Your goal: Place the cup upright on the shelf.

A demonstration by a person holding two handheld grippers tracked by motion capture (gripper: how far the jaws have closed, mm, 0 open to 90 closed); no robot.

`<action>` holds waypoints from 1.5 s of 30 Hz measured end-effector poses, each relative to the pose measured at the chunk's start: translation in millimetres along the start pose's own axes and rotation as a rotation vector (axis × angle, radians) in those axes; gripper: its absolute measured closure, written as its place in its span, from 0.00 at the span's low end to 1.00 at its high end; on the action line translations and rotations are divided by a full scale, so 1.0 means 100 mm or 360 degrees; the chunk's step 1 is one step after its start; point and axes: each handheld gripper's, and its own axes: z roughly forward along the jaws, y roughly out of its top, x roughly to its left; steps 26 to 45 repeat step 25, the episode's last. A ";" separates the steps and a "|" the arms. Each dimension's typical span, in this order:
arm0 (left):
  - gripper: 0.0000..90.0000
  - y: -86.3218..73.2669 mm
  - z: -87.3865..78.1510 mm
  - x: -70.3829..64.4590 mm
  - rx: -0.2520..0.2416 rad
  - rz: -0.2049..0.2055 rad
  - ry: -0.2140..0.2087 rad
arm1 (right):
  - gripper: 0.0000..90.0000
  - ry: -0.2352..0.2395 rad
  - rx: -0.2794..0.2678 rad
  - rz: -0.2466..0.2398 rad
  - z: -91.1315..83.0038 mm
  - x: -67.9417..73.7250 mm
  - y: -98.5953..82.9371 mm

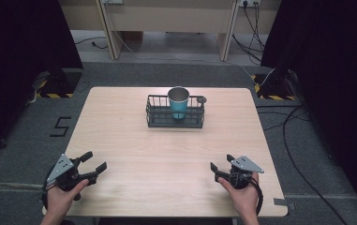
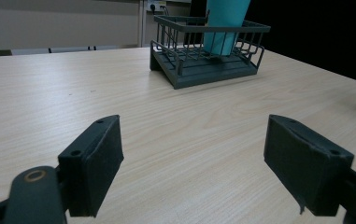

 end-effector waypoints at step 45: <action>0.21 0.00 0.01 0.00 0.0000 0.0005 -0.0002 | 0.25 -0.0050 -0.0115 0.0009 -0.17 0.00 -0.16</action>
